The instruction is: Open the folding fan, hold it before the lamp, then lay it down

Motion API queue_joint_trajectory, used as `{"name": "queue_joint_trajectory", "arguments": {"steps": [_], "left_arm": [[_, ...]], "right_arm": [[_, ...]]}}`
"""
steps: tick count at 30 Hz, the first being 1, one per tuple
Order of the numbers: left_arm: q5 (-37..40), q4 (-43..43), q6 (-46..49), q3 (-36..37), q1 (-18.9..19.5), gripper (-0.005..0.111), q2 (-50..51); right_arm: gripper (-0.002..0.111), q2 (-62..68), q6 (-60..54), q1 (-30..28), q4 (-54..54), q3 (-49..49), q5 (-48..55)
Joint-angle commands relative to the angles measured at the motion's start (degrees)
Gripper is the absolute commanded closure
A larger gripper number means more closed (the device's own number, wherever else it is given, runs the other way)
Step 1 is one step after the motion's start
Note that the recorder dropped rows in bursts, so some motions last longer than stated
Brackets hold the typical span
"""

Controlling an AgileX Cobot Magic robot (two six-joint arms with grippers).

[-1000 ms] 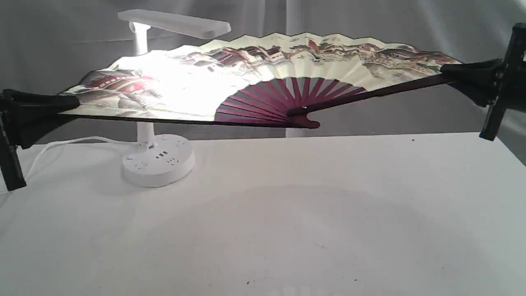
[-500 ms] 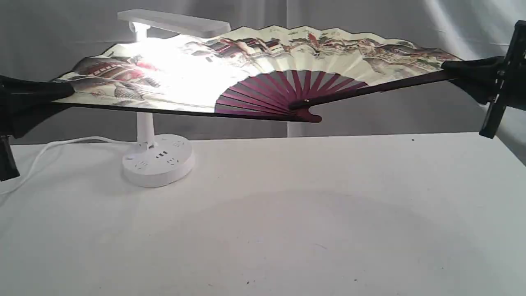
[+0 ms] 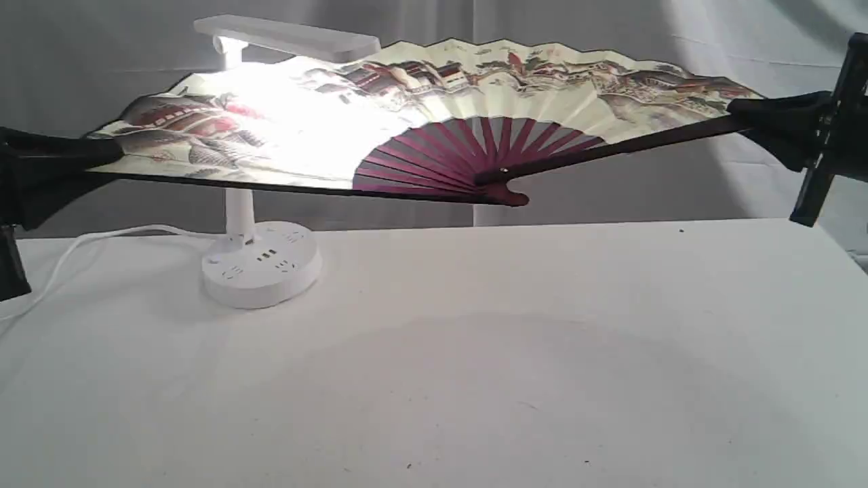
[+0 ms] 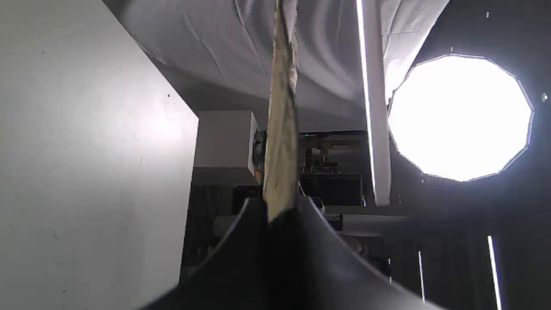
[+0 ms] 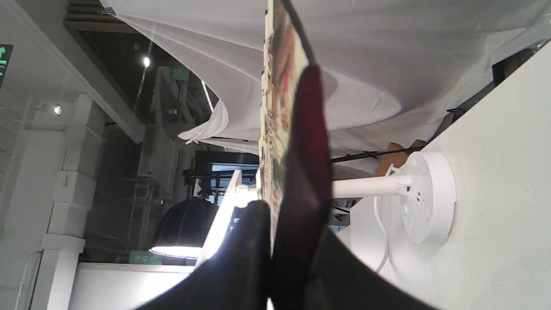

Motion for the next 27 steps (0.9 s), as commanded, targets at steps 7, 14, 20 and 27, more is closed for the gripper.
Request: {"name": "queue_joint_trajectory", "arguments": {"steps": [7,14,20,27], "left_arm": [[-0.49,-2.94,-1.46,-0.36,0.72,0.107,-0.91],[0.84,-2.72,-1.34,-0.36,0.72,0.107,-0.91],[0.72,-2.36,-0.41,-0.36,0.72,0.107,-0.91],[0.6,-1.71,-0.17,-0.36,0.72,0.107,-0.91]], "right_arm": [[0.108,-0.59,-2.68,-0.49,0.59,-0.33,-3.83],[0.108,-0.59,-2.68,-0.49,0.59,-0.33,-3.83],[0.108,-0.59,-2.92,-0.49,0.59,-0.33,-3.83],[0.108,-0.59,-4.48,-0.49,0.59,-0.33,-3.83]]}}
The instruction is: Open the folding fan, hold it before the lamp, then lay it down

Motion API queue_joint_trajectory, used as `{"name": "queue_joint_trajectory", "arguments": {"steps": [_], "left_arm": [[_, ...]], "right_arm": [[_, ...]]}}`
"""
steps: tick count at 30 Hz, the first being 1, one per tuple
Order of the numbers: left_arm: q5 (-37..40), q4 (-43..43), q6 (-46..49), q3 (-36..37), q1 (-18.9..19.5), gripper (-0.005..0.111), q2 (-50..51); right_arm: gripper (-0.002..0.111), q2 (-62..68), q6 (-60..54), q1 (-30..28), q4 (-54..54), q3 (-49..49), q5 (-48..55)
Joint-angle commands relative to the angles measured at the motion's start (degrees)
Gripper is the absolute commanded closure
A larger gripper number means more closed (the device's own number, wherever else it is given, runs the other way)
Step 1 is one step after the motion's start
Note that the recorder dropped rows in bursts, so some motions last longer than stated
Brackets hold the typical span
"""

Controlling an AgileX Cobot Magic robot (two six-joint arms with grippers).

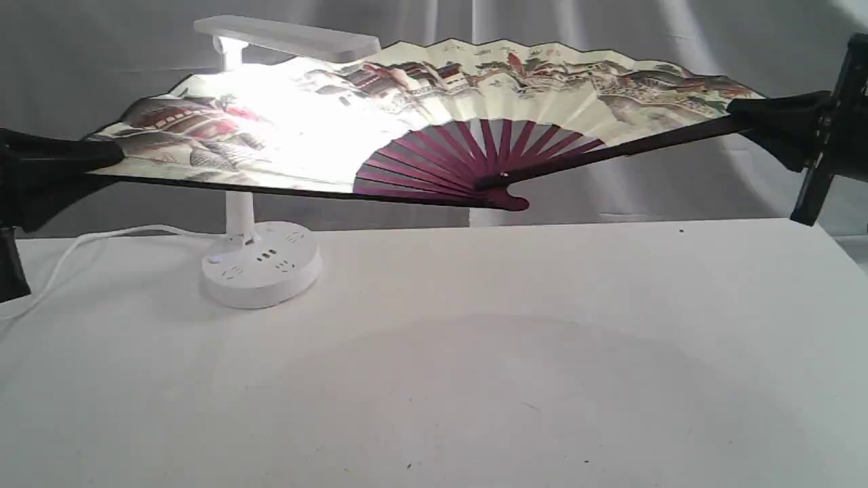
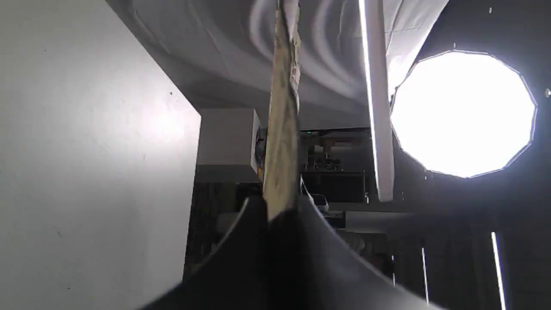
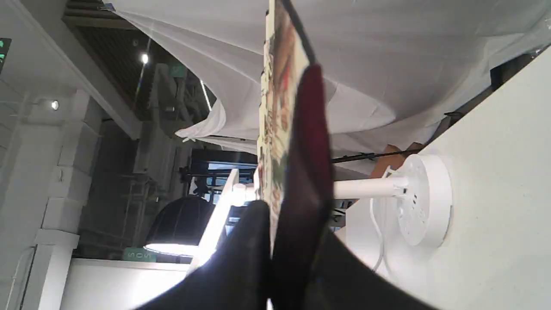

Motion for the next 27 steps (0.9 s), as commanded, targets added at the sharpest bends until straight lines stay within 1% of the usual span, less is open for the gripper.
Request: {"name": "queue_joint_trajectory", "arguments": {"steps": [1,5,8,14,17,22,27], "left_arm": [[0.5,-2.16,-0.12,-0.36,0.72,0.107,-0.91],[0.27,-0.49,1.38,-0.36,0.72,0.107,-0.91],[-0.13,0.32,1.98,0.67,0.72,0.107,-0.91],[-1.3,-1.73,7.6,7.51,0.72,0.107,-0.91],[-1.41,-4.11,11.22,10.85,0.72,0.107,-0.91],[-1.41,-4.23,16.18,15.3,0.72,0.107,-0.91],[-2.38,-4.23,21.64,21.38,0.72,0.107,-0.09]], "right_arm": [[0.108,-0.59,-3.17,-0.49,0.59,-0.33,-3.83],[0.108,-0.59,-3.74,-0.49,0.23,0.39,-3.83],[0.108,-0.59,-6.03,-0.49,0.59,3.29,-3.83],[0.108,-0.59,-13.23,-0.49,0.59,9.29,-3.83],[0.108,-0.59,-15.07,-0.49,0.59,11.52,-3.83],[0.108,-0.59,-20.05,-0.61,0.59,16.7,-3.83],[0.108,-0.59,-25.43,-0.61,0.59,21.75,-3.83]]}}
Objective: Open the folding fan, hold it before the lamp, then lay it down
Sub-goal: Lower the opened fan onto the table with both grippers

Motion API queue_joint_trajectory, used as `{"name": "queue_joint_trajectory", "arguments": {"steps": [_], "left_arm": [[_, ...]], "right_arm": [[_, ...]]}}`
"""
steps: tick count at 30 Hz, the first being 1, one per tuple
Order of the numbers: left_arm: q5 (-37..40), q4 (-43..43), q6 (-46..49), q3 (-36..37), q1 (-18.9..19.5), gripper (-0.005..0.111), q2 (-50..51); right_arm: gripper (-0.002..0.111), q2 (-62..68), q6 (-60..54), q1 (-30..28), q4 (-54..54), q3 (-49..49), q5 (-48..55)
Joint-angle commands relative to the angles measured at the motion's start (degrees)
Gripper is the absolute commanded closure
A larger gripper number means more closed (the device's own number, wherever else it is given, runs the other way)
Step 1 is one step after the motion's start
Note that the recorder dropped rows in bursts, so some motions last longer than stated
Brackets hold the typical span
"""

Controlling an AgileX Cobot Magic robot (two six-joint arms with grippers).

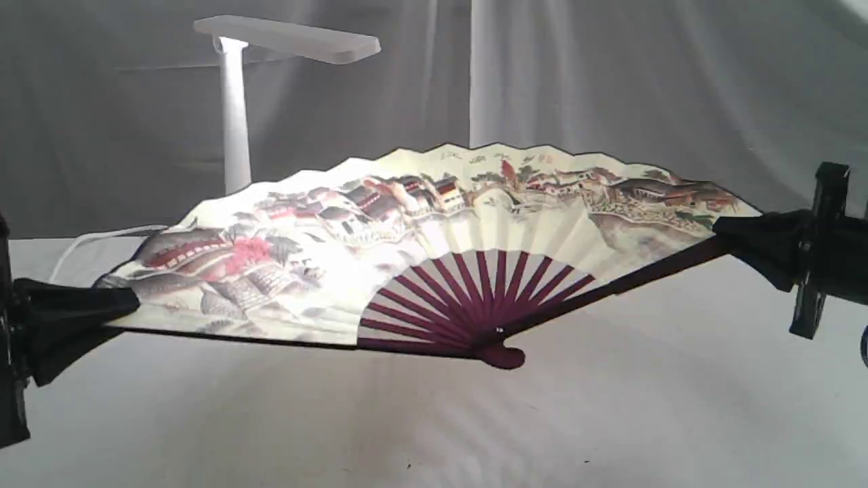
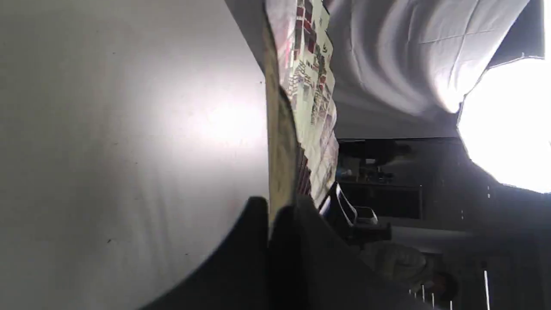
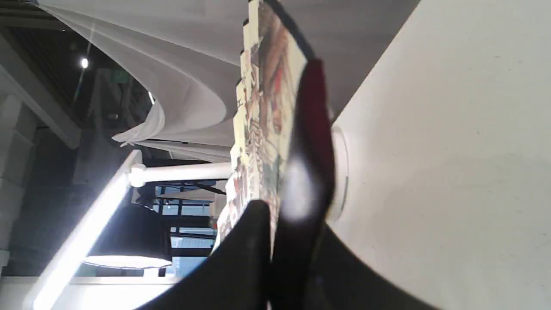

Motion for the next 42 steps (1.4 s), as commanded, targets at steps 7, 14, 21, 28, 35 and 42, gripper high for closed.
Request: {"name": "queue_joint_trajectory", "arguments": {"steps": [7,14,21,28,35,42], "left_arm": [[-1.33,-1.92,11.08,8.45,0.03,0.107,3.57],[-1.71,-1.92,17.39,11.14,0.03,0.107,7.23],[-6.96,-1.92,21.45,14.28,0.03,0.107,8.64],[-8.36,-1.92,23.45,15.39,0.03,0.107,8.64],[-8.33,-1.92,22.6,14.75,0.03,0.102,8.64],[-8.33,-1.92,22.48,14.53,0.03,0.074,8.64]], "right_arm": [[0.108,-0.52,-10.54,-1.7,-0.32,9.32,-2.38],[0.108,-0.52,-16.85,-2.5,-0.32,15.86,-2.38],[0.108,-0.52,-21.76,-2.5,-0.32,20.74,-2.38],[0.108,-0.52,-22.82,-2.5,-0.32,22.11,-2.38],[0.107,-0.52,-22.82,-2.5,-0.32,22.11,-2.38],[0.076,-0.52,-22.57,-2.5,-0.32,22.11,-2.38]]}}
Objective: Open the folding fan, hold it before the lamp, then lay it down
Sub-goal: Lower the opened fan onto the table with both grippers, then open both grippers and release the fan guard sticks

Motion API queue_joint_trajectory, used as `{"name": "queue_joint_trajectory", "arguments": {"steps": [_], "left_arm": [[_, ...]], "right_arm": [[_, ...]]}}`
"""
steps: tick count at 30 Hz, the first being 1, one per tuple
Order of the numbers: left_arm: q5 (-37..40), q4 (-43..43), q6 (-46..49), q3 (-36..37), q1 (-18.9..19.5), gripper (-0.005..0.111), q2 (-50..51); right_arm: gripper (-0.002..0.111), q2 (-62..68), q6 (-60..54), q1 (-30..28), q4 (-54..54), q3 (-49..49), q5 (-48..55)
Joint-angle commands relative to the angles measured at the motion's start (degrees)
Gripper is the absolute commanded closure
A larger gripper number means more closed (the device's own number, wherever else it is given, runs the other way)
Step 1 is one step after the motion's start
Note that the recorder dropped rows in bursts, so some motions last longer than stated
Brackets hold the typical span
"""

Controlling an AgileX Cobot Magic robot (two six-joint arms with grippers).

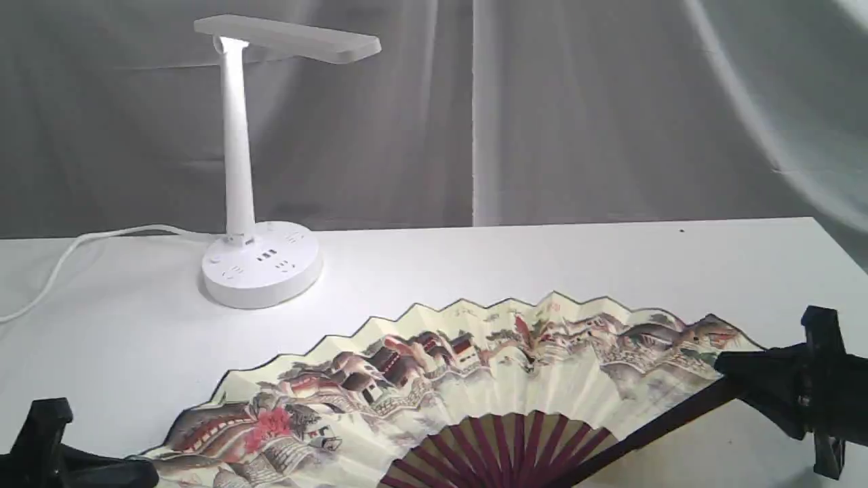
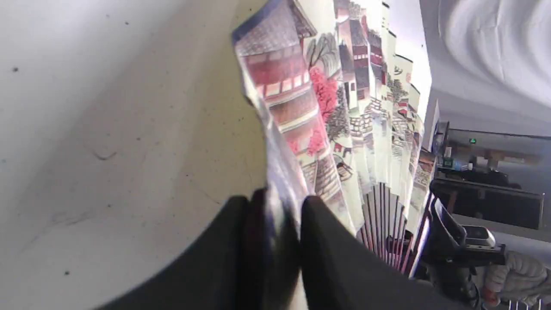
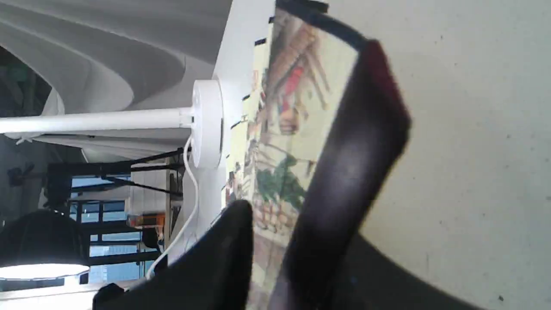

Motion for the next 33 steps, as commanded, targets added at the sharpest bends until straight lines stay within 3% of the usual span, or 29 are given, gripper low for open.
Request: {"name": "queue_joint_trajectory", "arguments": {"steps": [1,7,11,17,24,33], "left_arm": [[0.24,0.6,0.77,-0.32,-0.31,0.068,0.06],[-0.4,0.6,2.82,-0.32,-0.31,0.048,0.06],[-5.79,0.6,2.41,-0.32,-0.31,0.04,0.06],[-14.59,0.6,5.06,-0.32,-0.31,0.03,0.06],[-14.46,0.6,5.77,-0.46,-0.31,0.03,0.06],[-14.56,0.6,6.19,-1.77,-0.31,0.03,-3.11]], "right_arm": [[0.069,-0.52,-1.19,0.33,-1.11,0.45,1.53],[0.038,-0.52,-6.07,0.33,-1.11,0.45,1.53],[0.027,-0.52,-6.89,0.33,-1.11,0.45,1.53],[0.025,-0.52,-4.87,0.33,-4.64,0.45,-1.41],[0.025,-0.52,-3.31,0.33,-7.77,0.45,-6.59],[0.025,-7.54,-5.52,-1.64,-2.83,0.15,-26.43]]}}
